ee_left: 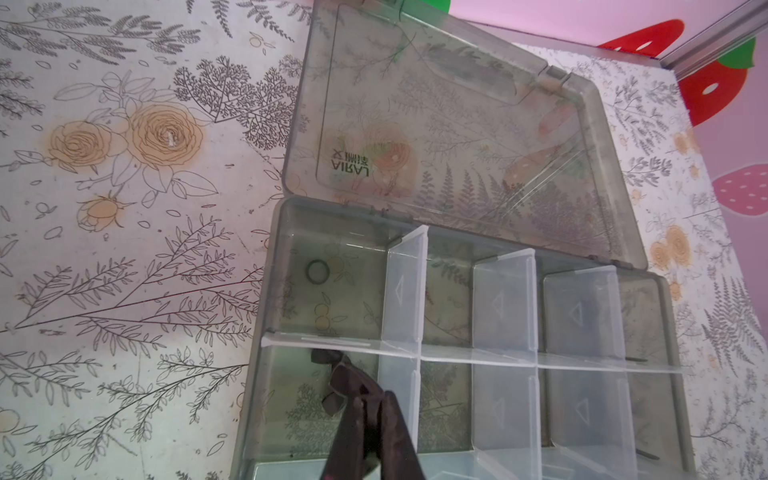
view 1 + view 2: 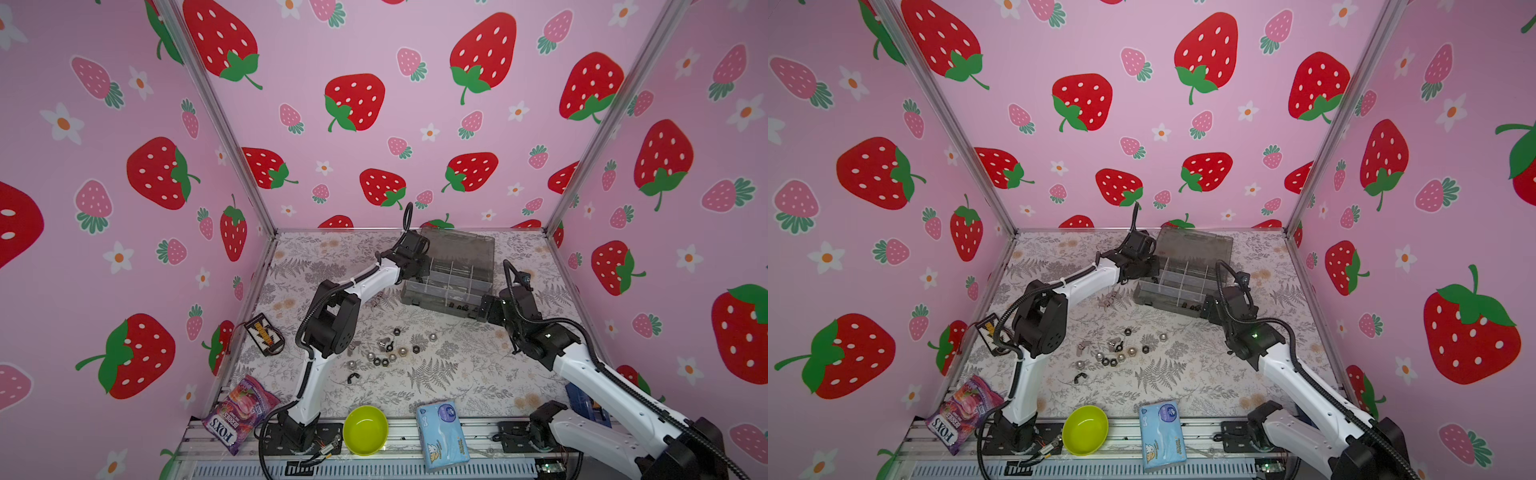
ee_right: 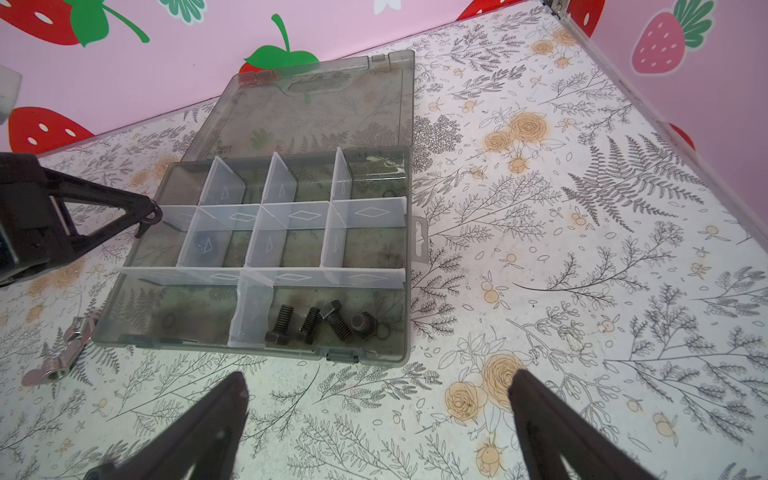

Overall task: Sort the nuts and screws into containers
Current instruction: 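Lower the black wing nut into the box compartment and open the left gripper, then move the left gripper back over the nut pile nearer the robot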

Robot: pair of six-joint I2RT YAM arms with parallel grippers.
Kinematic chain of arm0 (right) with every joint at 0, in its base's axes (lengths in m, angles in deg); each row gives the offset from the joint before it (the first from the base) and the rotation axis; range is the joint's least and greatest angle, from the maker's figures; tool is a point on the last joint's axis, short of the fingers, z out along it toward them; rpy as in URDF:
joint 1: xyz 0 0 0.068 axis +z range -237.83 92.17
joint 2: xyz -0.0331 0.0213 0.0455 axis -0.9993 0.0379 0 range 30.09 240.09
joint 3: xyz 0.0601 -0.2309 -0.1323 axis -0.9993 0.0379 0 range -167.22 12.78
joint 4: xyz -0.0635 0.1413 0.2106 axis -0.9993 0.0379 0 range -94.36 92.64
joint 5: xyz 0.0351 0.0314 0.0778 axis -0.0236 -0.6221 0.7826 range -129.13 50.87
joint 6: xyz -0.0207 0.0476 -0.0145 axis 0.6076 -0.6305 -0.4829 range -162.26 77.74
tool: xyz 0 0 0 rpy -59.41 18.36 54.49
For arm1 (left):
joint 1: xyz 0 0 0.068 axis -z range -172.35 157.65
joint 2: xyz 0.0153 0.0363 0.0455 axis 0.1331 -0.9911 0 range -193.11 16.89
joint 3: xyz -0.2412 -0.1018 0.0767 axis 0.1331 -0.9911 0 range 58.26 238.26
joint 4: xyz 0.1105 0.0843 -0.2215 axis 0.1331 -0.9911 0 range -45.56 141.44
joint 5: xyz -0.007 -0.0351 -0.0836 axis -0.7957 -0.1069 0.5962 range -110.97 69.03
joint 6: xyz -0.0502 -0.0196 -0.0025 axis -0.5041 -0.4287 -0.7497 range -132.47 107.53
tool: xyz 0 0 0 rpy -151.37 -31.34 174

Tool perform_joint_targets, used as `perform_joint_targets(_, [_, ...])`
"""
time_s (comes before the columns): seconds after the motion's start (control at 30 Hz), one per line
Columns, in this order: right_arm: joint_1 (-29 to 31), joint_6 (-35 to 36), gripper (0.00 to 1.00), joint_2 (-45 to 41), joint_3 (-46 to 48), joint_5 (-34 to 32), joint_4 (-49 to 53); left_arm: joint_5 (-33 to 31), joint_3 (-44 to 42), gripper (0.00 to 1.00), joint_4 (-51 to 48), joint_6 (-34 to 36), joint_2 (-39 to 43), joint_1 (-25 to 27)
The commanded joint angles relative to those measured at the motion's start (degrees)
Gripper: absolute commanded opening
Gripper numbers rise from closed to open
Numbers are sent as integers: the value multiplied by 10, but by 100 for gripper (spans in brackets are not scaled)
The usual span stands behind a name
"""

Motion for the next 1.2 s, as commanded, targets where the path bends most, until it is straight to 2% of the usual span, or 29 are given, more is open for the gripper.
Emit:
perform_joint_targets(0.0, [-2,0,100,-2,5,1,0,-3,39,0,-21,5,-9,1])
perform_joint_targets(0.07, [-3,2,100,-2,5,2,-1,-1,43,1,-28,6,-12,0])
perform_joint_targets(0.13, [-2,3,100,-2,5,3,0,-2,42,11,-29,6,-13,-1])
perform_joint_targets(0.23, [-2,3,100,-3,4,3,1,2,40,19,-31,7,-9,0])
perform_joint_targets(0.5, [-3,3,99,-8,5,3,2,5,35,21,-37,11,10,-2])
perform_joint_targets(0.67, [-3,7,100,6,-4,5,1,2,-14,23,-29,12,68,-2])
perform_joint_targets(0.83, [-3,3,100,19,-13,-2,4,-27,-111,31,-37,14,168,-2])
perform_joint_targets(1.03, [-1,1,100,29,-14,2,2,-63,-302,48,-42,-17,343,0])
perform_joint_targets(1.17, [0,4,100,43,-16,12,5,-115,-432,59,-80,-52,469,-1])
